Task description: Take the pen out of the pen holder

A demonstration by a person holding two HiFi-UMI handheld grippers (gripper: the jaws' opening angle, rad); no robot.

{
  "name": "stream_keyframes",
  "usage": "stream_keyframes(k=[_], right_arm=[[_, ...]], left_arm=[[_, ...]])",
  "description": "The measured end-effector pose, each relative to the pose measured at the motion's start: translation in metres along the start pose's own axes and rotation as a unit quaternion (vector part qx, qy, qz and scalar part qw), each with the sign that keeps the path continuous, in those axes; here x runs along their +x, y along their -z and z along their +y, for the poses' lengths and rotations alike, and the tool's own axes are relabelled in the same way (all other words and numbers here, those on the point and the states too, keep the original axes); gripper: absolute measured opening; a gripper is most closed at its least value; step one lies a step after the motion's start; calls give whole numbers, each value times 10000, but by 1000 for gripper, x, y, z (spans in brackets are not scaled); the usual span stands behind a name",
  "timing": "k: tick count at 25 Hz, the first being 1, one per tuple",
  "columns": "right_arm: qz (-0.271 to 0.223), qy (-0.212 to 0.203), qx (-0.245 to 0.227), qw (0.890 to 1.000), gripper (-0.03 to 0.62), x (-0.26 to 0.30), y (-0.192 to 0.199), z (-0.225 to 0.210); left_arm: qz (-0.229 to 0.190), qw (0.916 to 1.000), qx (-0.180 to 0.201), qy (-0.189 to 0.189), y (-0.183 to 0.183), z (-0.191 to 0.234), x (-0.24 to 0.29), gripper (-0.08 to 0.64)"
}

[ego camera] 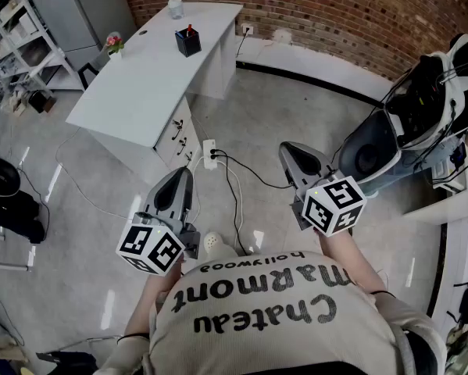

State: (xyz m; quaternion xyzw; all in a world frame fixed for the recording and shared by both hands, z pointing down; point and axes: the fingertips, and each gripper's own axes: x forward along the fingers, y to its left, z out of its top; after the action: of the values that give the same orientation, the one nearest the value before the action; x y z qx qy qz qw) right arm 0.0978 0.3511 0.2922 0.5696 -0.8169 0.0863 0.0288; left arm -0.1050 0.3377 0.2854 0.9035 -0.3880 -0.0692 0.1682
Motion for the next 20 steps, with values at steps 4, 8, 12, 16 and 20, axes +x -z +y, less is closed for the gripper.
stream_keyframes(k=[4,8,12,16,20], right_arm=[[190,132,25,9997,3,18,7,-2],[281,215,318,9989,3,49,1,-2],[134,295,526,9981,3,90,-16,2],[120,433,714,9964,3,135,-22,8],[57,321,643,9974,3,174,-33,24]], left_arm=[[45,9999,-154,45,1,22,9,0],[92,9995,-258,123,-16,55,26,2],[129,9994,-187,243,-42,89,44,1],[47,9997,-27,259,-72,129,53,0],[-140,9995,88,287,-102,163,58,0]])
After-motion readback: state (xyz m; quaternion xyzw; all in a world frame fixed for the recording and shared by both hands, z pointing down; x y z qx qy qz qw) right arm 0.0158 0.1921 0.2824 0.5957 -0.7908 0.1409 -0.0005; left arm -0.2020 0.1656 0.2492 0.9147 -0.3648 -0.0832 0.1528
